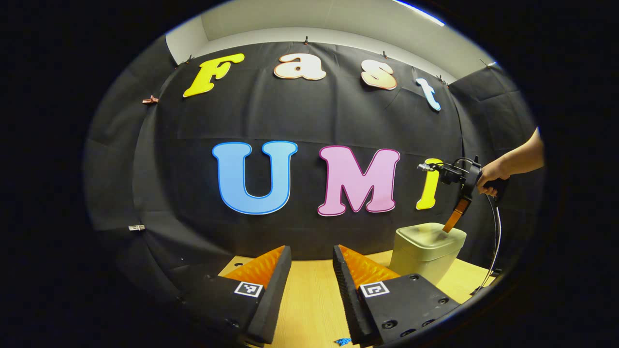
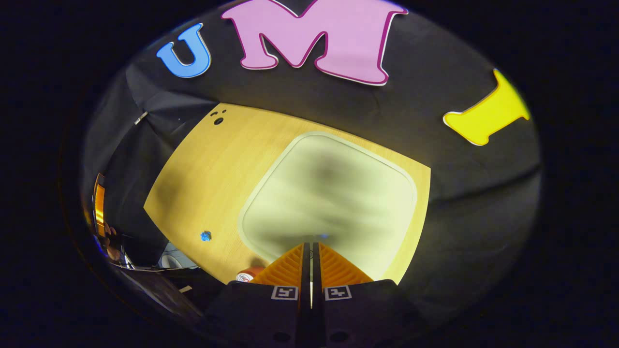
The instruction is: Press the lid of the desktop garbage bin to open it, pick up the crumpled paper on the desktop and throw it into the bin, then pick up the pop can on the desktop and drop it into the bin, and finally close the garbage bin lid.
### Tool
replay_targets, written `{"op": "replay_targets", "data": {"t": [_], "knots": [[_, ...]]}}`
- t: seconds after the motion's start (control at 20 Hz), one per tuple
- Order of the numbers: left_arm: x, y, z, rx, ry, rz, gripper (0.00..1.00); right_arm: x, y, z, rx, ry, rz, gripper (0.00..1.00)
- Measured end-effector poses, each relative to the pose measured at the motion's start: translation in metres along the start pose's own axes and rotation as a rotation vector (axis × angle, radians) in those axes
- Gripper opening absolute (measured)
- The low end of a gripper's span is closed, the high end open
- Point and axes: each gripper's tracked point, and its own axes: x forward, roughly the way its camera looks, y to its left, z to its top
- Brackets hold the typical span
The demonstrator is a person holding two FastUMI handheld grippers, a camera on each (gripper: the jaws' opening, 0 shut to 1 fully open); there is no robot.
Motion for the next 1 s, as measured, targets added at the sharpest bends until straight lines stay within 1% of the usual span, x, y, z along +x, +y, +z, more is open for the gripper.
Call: {"op": "replay_targets", "data": {"t": [0.3,0.35,0.45,0.85,1.0], "knots": [[-0.002,-0.006,-0.003,-0.008,0.005,0.02,0.59,0.008,-0.001,-0.006,-0.024,0.084,0.032,0.05],[-0.003,-0.006,-0.005,-0.006,0.007,0.023,0.59,0.007,-0.001,-0.004,-0.022,0.087,0.036,0.07],[-0.005,-0.008,-0.006,-0.004,0.007,0.025,0.59,0.009,-0.001,-0.004,-0.024,0.099,0.039,0.05],[-0.014,-0.008,-0.003,-0.008,-0.001,0.048,0.59,0.011,-0.002,-0.005,-0.039,0.137,-0.003,0.05],[-0.018,-0.004,0.0,-0.015,-0.012,0.056,0.59,0.007,-0.003,-0.004,-0.029,0.135,0.002,0.05]]}}
